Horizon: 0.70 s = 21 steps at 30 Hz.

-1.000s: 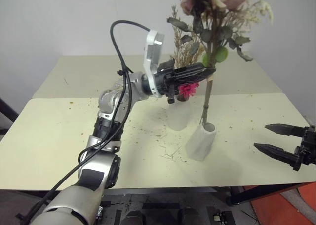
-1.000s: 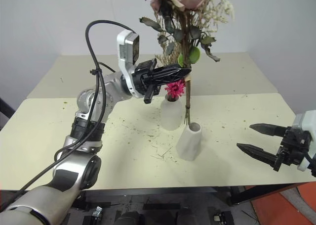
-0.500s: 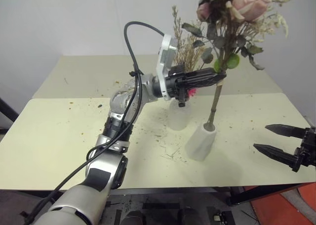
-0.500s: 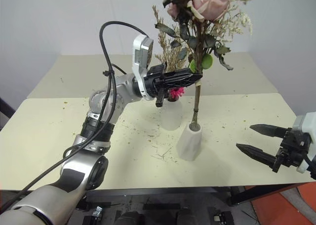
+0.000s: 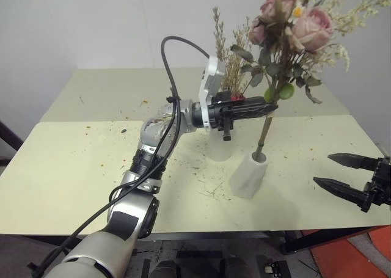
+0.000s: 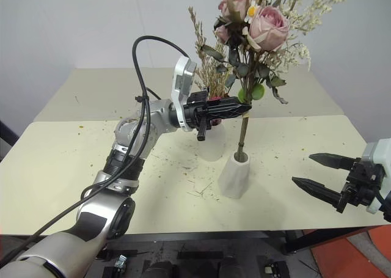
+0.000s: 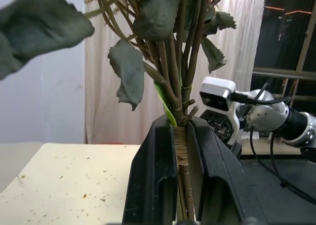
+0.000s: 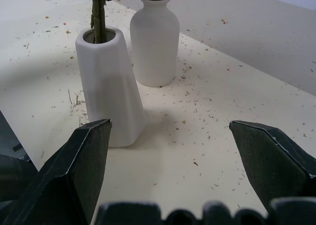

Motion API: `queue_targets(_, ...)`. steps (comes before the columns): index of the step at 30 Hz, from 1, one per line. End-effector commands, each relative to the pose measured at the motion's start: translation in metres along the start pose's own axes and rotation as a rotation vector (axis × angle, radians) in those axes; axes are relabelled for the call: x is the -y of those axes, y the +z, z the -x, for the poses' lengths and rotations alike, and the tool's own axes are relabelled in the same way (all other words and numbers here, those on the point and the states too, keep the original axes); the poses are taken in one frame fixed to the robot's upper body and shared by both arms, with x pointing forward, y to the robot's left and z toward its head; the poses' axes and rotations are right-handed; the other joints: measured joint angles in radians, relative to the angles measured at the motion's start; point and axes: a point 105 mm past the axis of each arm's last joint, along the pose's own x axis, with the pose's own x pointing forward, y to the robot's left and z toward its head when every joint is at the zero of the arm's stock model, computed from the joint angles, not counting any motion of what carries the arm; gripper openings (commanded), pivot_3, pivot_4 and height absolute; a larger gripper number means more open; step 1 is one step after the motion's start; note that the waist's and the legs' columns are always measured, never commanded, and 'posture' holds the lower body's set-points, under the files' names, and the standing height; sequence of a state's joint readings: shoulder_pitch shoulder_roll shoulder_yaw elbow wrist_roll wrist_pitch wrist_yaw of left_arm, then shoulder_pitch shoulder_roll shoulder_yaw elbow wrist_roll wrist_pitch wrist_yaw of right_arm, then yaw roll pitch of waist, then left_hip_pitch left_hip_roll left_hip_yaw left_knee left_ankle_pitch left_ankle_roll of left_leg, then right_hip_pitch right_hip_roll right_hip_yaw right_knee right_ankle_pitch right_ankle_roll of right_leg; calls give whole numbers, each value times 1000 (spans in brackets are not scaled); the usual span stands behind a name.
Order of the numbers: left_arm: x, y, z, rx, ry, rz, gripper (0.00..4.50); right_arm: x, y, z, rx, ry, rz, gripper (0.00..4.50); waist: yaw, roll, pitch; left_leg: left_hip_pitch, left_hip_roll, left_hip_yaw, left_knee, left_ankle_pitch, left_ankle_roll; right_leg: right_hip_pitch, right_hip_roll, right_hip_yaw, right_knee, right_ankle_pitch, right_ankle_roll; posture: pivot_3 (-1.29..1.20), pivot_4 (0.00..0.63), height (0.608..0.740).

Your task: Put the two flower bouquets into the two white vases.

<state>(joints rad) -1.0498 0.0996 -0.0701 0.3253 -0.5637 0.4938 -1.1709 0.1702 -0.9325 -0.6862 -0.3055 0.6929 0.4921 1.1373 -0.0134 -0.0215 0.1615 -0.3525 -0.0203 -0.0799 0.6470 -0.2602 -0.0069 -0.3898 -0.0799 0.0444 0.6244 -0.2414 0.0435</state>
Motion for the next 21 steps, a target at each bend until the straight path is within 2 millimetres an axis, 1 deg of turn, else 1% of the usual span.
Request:
queue_targets(1,5,3,-3,-3,-20,-59,106,0,12,3,41,-5,33,4500,0,0,0,0,0,0,0,0,0,0,0,0,0,0,0,0,150,740)
queue_targets(7,7,-8,-2,-29,-20,-72,106,0,13,3,41,-3,34,4500,0,0,0,0,0,0,0,0,0,0,0,0,0,0,0,0,150,740)
queue_targets(12,14,-17,-2,-49,-45,-64,106,0,13,2,40,-2,34,4500,0,0,0,0,0,0,0,0,0,0,0,0,0,0,0,0,150,740)
queue_targets(17,19,-19,-2,-45,-58,-56,106,0,13,2,40,0,34,4500,1,0,0,0,0,0,0,0,0,1,0,0,0,0,0,0,150,740)
queue_targets(21,18,-15,-3,-30,-57,-62,106,1,13,1,43,1,35,4500,0,0,0,0,0,0,0,0,0,1,0,0,0,0,0,0,150,740)
